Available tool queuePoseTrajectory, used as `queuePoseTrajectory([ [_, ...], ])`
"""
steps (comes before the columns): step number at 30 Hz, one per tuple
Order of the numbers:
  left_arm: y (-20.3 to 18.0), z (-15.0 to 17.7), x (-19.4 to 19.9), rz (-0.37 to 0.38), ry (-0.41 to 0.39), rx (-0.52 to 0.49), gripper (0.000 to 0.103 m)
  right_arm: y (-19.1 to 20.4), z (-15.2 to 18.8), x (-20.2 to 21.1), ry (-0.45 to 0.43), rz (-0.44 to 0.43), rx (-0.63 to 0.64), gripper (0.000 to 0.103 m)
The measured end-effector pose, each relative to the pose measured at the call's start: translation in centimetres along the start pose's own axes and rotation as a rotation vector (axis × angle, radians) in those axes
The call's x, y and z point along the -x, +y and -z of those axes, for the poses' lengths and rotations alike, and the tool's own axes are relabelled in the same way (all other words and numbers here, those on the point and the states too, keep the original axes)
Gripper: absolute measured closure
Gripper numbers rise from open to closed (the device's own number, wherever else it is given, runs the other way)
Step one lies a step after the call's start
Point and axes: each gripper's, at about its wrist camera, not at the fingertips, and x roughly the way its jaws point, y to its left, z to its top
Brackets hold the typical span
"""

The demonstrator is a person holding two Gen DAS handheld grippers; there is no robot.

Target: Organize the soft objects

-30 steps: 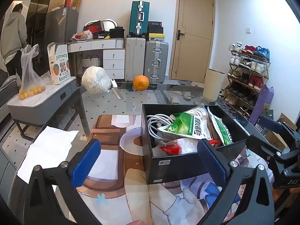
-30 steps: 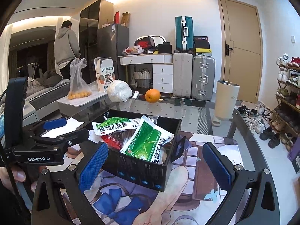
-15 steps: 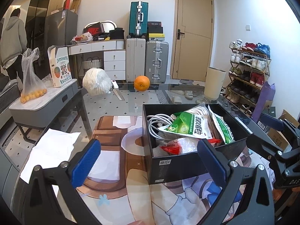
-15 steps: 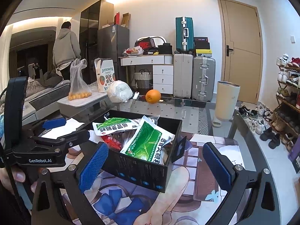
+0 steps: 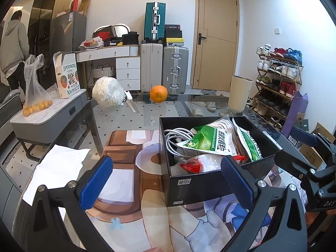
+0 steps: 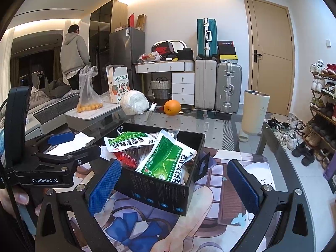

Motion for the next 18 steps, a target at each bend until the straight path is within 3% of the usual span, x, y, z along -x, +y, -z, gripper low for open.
queuePoseTrajectory([
  [18,-0.12,-0.08,0.23,-0.003,-0.003,-0.001,0.000,0.16,-0.01,-0.08,0.007,0.000,-0.001,0.001],
])
